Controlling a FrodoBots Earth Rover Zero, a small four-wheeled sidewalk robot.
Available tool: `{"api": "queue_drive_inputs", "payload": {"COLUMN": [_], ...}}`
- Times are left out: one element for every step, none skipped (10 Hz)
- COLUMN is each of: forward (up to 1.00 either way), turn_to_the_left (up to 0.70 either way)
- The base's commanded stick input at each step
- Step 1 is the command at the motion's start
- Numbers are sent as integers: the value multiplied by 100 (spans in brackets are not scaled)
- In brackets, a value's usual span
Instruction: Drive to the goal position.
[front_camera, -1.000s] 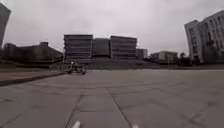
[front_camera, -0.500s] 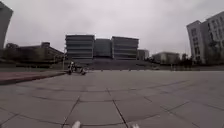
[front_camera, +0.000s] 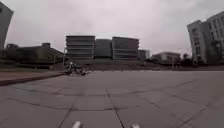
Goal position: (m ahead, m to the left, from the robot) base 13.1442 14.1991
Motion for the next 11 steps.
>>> {"api": "queue_drive_inputs", "payload": {"forward": [68,68,67,67,68,68,68,68,68,68,68], "turn_to_the_left": [0,0,0,0,0,0,0,0,0,0,0]}}
